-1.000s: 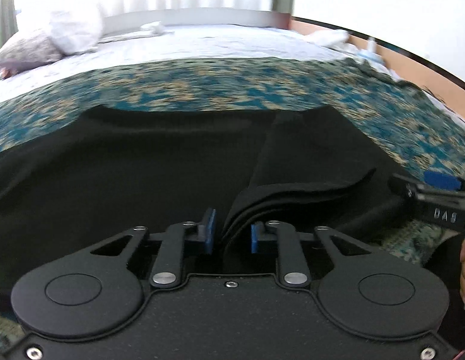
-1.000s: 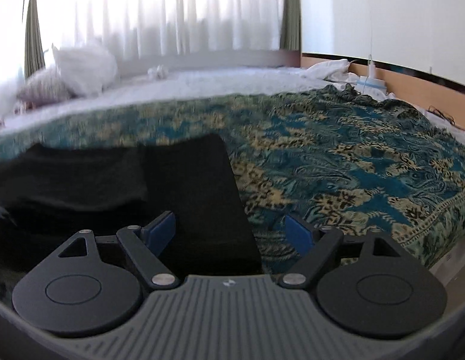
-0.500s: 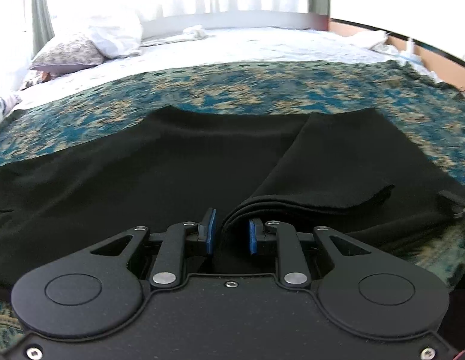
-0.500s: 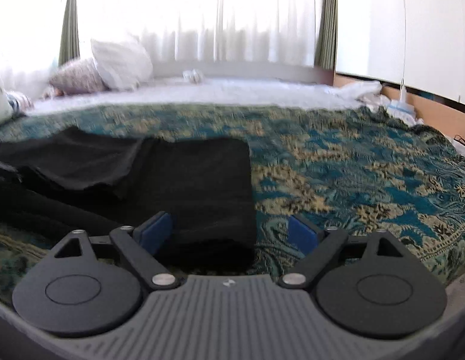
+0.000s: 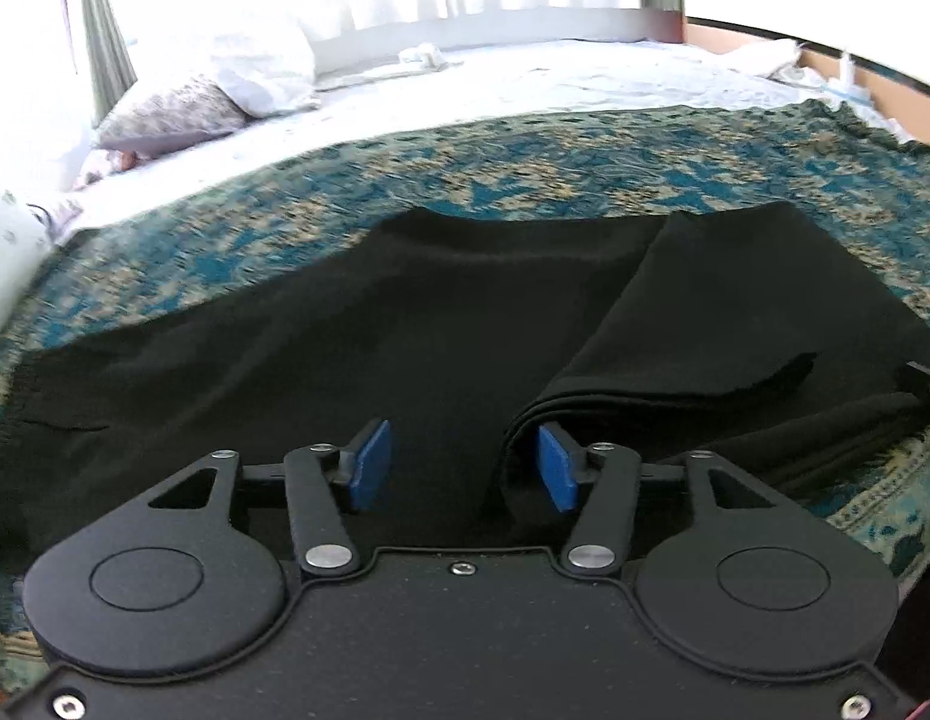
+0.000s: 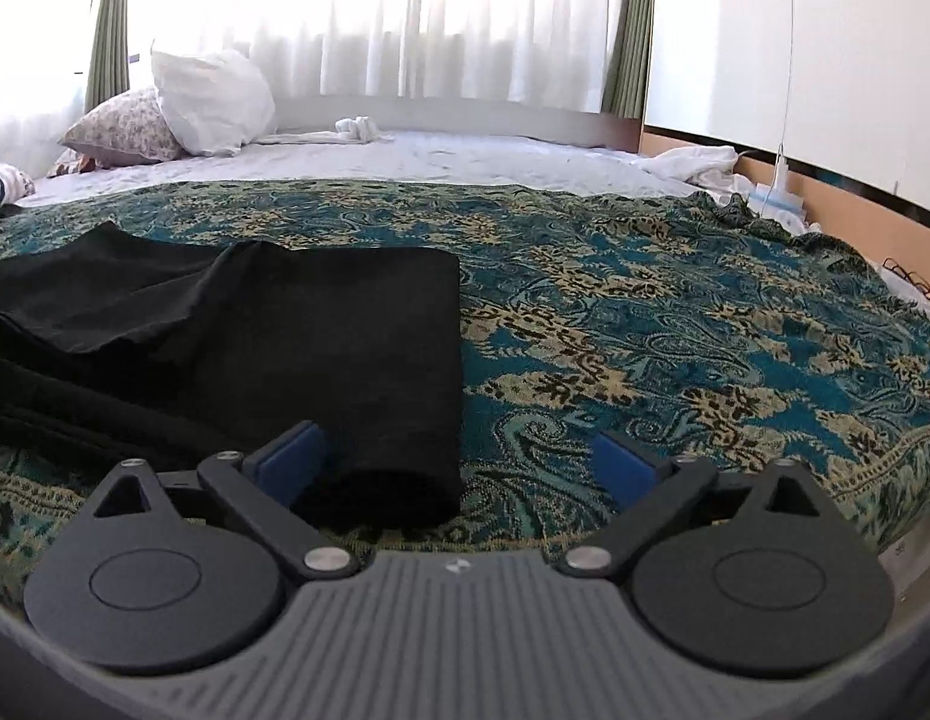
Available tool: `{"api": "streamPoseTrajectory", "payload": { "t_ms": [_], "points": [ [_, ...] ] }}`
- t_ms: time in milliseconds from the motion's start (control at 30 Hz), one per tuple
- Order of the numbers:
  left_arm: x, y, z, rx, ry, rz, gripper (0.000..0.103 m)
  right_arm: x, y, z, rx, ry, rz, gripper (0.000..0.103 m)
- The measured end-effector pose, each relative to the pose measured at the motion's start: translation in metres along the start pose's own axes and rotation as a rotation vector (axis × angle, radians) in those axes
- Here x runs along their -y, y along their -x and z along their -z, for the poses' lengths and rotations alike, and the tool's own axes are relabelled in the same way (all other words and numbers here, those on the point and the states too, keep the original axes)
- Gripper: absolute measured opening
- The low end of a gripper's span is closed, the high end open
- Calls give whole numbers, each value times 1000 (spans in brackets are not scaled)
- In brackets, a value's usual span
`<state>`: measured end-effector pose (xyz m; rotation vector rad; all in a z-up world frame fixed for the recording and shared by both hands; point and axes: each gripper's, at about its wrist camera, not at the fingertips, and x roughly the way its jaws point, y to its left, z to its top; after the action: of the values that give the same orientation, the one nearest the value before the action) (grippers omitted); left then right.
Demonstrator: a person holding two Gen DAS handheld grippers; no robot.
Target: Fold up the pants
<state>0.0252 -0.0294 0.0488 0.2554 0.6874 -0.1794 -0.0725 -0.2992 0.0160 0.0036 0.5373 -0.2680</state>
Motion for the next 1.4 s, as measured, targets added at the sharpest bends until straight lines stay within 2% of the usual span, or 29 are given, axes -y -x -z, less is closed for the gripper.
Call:
{"api": "streamPoseTrajectory", "payload": {
  "t_ms": [133, 167, 233, 333, 367, 433, 500, 533, 567, 600, 667, 733, 800, 933, 1067, 1133, 1200, 1267, 1300, 1400],
  "points": [
    [27, 14, -2, 88, -150, -169, 52, -4, 2, 0, 10, 17, 1, 102],
    [35, 19, -3, 121, -170, -188, 51, -5, 2, 0, 11, 20, 2, 102],
    [46, 30, -8, 175, -166, -157, 51, -6, 2, 0, 11, 22, 4, 102],
    [61, 43, -18, 213, -122, 3, 47, -6, 2, 0, 12, 21, 3, 102],
    [68, 45, -20, 207, -116, 102, 44, -6, 2, 0, 12, 21, 2, 102],
    [79, 42, -25, 169, -86, 298, 21, -7, 2, 0, 13, 21, 3, 102],
    [93, 31, -29, 105, -45, 484, 19, -6, 2, 0, 12, 21, 3, 102],
    [102, 23, -30, 78, -48, 540, 17, -6, 2, 0, 13, 21, 2, 102],
    [108, 16, -31, 56, -56, 560, 17, -6, 2, 0, 12, 20, 2, 102],
    [115, 6, -31, 22, -65, 559, 17, -6, 2, 0, 12, 19, 0, 102],
    [124, -17, -31, -58, -69, 511, 16, -5, 2, 0, 12, 15, -4, 102],
    [120, -29, -33, -54, -51, 476, 7, -5, 2, 0, 10, 12, -7, 102],
    [111, -33, -42, -54, -42, 410, 6, -5, 3, 0, 12, 10, -9, 102],
    [74, -50, -65, -34, -1, 188, 8, -4, 3, 1, 15, 11, -10, 102],
    [17, -75, -91, -25, 88, -103, 11, -5, 3, 1, 17, 9, -11, 102],
    [-10, -77, -101, -6, 151, -179, 11, -5, 3, 1, 20, 12, -12, 102],
    [-32, -68, -105, 17, 207, -176, 13, -5, 3, 1, 21, 13, -12, 102],
    [-38, -53, -103, 48, 211, -116, 17, -5, 2, 1, 21, 13, -13, 102],
    [-34, -49, -102, 51, 198, -79, 19, -5, 2, 1, 21, 13, -12, 102],
    [-9, -34, -86, 55, 99, 102, 20, -6, 2, 1, 20, 16, -11, 102]
  ]
}}
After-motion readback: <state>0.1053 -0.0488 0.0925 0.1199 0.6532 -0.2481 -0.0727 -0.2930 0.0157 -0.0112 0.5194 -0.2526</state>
